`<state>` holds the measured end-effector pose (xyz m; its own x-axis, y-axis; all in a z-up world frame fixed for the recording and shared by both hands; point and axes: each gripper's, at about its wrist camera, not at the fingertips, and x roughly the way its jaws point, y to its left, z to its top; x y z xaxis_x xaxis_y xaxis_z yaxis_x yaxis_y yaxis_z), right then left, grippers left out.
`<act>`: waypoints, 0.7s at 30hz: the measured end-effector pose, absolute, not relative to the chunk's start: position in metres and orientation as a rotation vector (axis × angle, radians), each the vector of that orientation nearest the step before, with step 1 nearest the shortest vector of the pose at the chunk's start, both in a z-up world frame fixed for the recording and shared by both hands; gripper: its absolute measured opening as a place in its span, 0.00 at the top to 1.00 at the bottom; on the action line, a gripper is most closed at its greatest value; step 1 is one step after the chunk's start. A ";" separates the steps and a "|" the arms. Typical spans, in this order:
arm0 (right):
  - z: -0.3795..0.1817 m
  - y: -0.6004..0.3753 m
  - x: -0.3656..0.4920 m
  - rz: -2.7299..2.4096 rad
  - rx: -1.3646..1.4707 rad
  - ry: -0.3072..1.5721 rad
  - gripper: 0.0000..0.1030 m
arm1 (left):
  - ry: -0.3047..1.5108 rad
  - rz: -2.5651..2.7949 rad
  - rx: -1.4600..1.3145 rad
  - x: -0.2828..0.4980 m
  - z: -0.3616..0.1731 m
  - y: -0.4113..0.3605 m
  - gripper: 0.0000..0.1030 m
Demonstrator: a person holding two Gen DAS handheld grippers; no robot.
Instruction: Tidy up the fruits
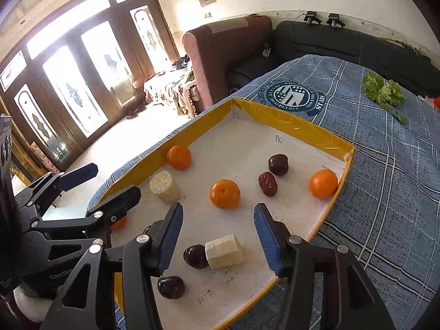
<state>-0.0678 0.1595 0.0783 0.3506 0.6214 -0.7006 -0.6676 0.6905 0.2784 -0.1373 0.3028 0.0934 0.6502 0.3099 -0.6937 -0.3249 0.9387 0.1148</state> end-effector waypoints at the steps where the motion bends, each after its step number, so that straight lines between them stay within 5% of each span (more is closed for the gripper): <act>1: 0.080 0.157 -0.070 0.833 -0.057 0.873 0.41 | 0.781 0.360 -0.019 -0.140 0.095 0.300 0.18; 21: 0.088 0.093 -0.106 0.774 0.016 0.822 0.30 | 0.766 0.421 0.055 -0.166 0.096 0.272 0.12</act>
